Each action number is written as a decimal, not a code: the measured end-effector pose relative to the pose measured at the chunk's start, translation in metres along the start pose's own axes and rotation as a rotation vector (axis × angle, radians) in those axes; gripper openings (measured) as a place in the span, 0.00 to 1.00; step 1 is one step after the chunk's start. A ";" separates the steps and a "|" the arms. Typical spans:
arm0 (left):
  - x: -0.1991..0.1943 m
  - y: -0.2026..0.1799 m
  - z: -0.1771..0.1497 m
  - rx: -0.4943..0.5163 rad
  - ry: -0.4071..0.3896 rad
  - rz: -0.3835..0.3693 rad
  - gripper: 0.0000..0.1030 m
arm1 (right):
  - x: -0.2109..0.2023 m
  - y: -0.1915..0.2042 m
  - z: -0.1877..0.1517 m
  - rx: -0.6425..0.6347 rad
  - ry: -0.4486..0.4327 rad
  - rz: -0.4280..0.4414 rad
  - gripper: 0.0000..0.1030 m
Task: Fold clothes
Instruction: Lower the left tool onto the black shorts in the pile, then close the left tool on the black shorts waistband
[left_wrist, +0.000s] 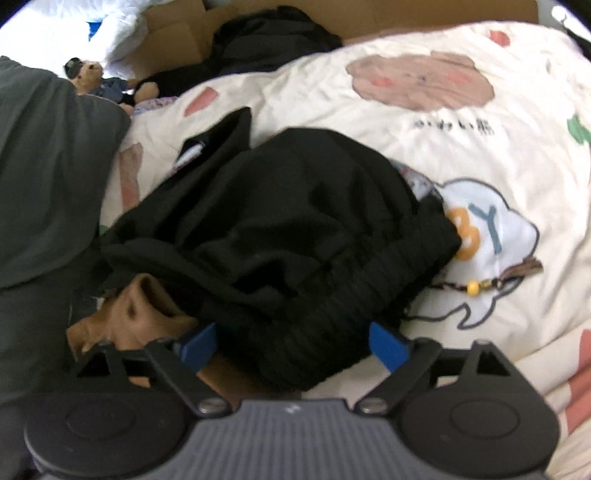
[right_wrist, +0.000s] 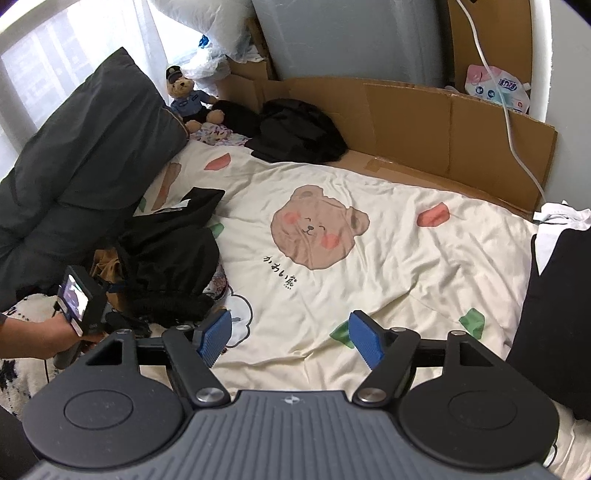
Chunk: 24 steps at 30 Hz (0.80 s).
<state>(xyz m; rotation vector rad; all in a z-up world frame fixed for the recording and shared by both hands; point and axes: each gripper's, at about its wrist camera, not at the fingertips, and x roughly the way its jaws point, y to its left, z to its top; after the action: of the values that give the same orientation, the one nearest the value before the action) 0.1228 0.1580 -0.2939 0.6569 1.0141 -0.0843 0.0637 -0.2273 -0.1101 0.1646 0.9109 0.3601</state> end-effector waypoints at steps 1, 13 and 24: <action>0.001 -0.002 0.001 0.010 0.000 0.006 0.92 | 0.001 0.000 0.001 0.000 0.000 0.001 0.73; 0.019 0.011 0.016 0.024 -0.023 -0.073 0.78 | 0.016 -0.003 0.004 0.019 0.021 0.007 0.73; 0.011 0.066 0.036 -0.212 -0.065 -0.216 0.41 | 0.017 -0.004 0.002 0.011 0.027 0.005 0.73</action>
<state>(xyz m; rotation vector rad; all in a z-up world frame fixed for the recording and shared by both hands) 0.1799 0.1946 -0.2595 0.3477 1.0122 -0.1837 0.0759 -0.2249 -0.1229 0.1730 0.9393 0.3627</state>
